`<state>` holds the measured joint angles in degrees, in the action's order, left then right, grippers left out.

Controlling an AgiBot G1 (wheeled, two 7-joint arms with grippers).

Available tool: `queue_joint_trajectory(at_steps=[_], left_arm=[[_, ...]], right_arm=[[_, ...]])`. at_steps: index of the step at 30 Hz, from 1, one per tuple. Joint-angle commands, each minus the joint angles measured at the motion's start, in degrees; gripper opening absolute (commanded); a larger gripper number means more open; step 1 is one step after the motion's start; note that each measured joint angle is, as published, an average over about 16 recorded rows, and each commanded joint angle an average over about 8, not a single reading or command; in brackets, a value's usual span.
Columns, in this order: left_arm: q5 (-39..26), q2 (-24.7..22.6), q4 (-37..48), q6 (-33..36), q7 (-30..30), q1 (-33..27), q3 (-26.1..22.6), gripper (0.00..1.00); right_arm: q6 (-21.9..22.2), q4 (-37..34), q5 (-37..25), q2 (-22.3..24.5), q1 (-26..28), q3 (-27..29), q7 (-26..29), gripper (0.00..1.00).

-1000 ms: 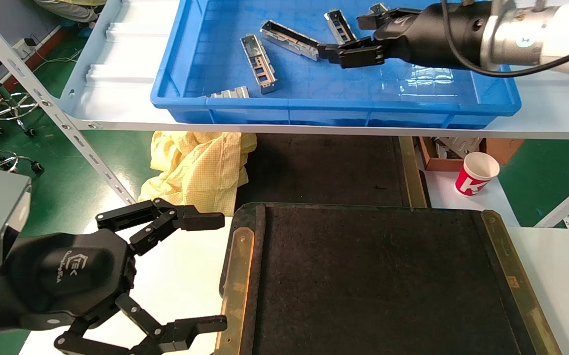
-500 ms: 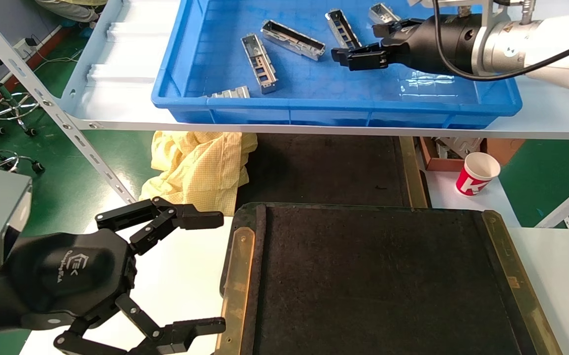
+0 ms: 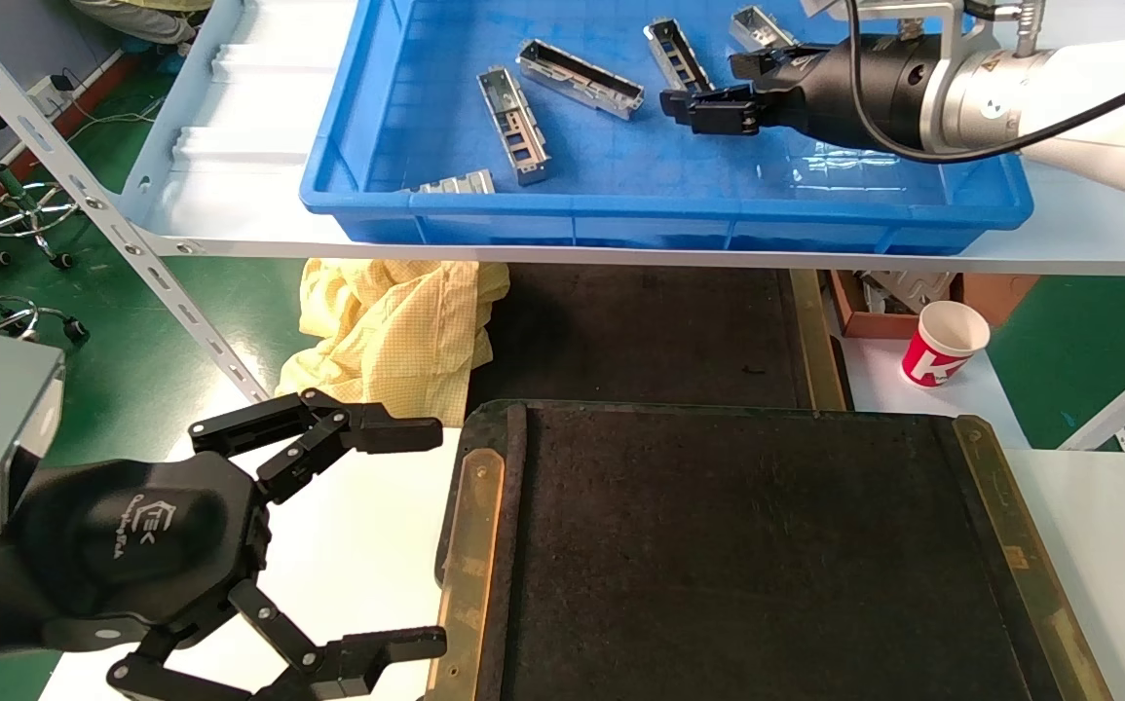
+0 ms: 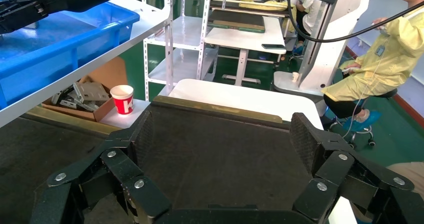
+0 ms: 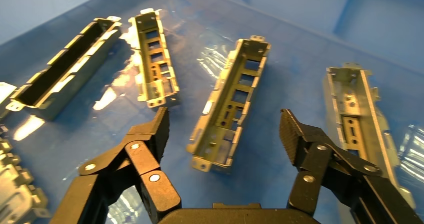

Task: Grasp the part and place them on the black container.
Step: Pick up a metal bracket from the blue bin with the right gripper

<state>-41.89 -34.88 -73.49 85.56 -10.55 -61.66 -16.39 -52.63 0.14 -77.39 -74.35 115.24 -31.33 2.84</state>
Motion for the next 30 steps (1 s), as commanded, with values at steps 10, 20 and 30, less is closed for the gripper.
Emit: queue_joint_trajectory(at_steps=[10,20,30], left_arm=[[0.0,0.0,0.0,0.0,0.0,0.0,0.0,1.0],[0.1,0.0,0.0,0.0,0.0,0.0,-0.1,1.0],[0.1,0.0,0.0,-0.1,0.1,0.0,-0.1,1.0]], right_arm=[[8.6,-0.1,0.1,-1.9,-1.0,0.1,-0.1,0.0],[11.5,1.7,0.4,-2.5,-2.0,0.2,-0.2,0.0],[10.2,2.6,1.0,-1.6,-1.1,0.5,-1.0,0.0]])
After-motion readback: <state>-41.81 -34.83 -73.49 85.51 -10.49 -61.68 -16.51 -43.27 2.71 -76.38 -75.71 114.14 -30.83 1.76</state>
